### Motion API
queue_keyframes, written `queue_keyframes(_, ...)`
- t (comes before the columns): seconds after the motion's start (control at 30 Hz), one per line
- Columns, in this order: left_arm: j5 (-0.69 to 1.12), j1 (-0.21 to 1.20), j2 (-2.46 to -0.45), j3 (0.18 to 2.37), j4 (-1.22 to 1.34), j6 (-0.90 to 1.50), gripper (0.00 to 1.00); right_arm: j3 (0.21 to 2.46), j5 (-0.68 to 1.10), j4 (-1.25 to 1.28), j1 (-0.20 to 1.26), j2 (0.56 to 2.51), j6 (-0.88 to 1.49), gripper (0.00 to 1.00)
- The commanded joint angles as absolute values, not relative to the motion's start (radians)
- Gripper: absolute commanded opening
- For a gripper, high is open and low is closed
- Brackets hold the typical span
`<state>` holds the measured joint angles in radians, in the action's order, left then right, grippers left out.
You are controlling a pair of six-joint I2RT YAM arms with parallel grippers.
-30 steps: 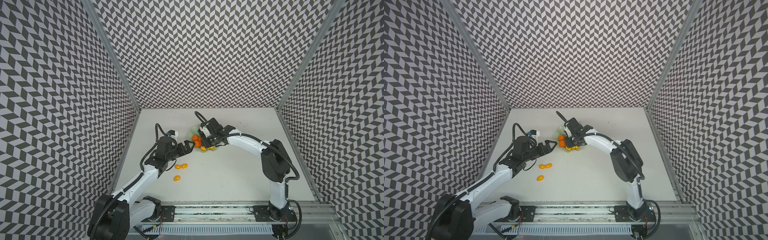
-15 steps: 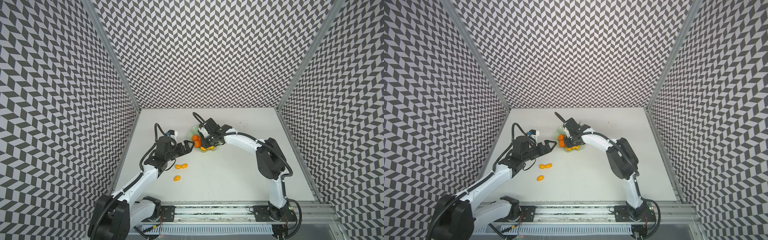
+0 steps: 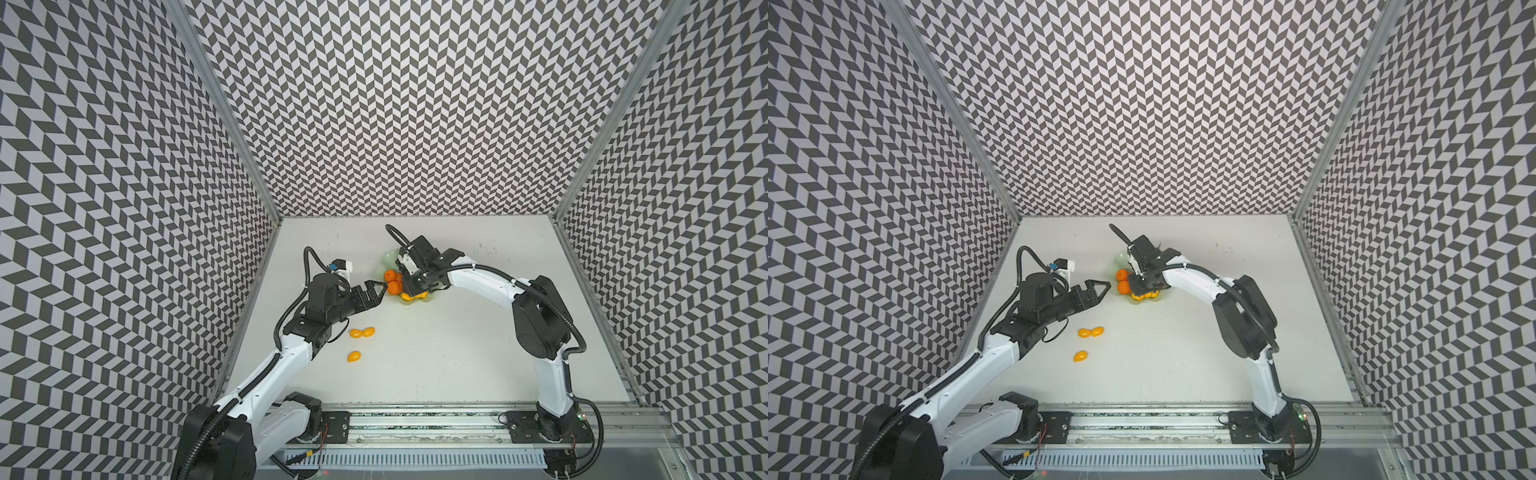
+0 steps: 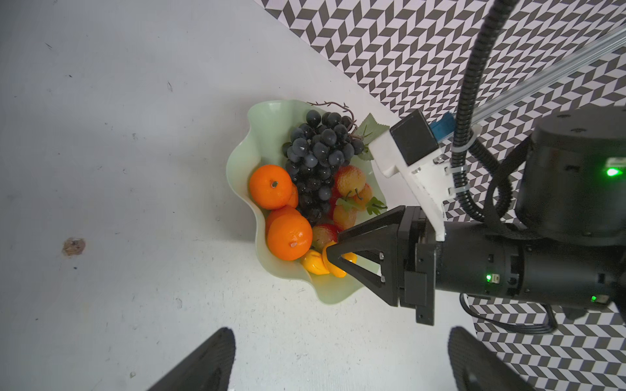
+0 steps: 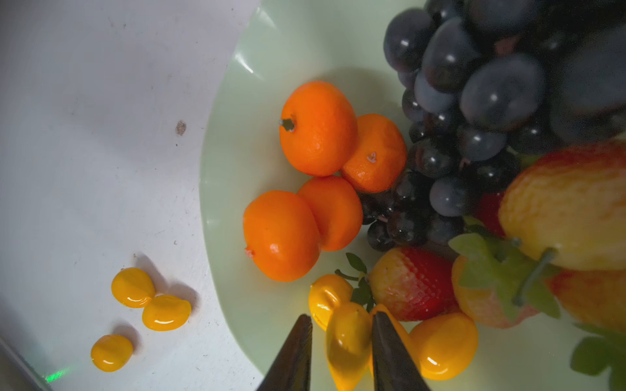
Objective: Arrange fruit in a fruit bowl
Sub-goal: Place the fruit in the fruit bowl, then pick up the fruit from the center of the table.
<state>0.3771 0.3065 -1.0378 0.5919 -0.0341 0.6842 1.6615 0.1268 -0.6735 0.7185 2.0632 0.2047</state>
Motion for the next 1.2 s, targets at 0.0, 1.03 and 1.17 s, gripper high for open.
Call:
queue_keyframes(0.0, 0.35, 0.297, -1.012, 0.613, -0.087, 0.671, 1.0, 1.679, 0.109, -0.667, 0.722, 1.997, 0.193, 0.31)
queue_keyframes(1.03, 0.156, 0.088, -0.672, 0.641, -0.735, 0.794, 1.0, 1.577, 0.181, -0.449, 1.057, 2.05, 0.024, 0.47)
queue_keyframes(1.17, 0.248, -0.03, -0.659, 0.625, -0.723, 0.757, 1.0, 1.572, 0.179, -0.395, 1.056, 2.063, -0.03, 0.54)
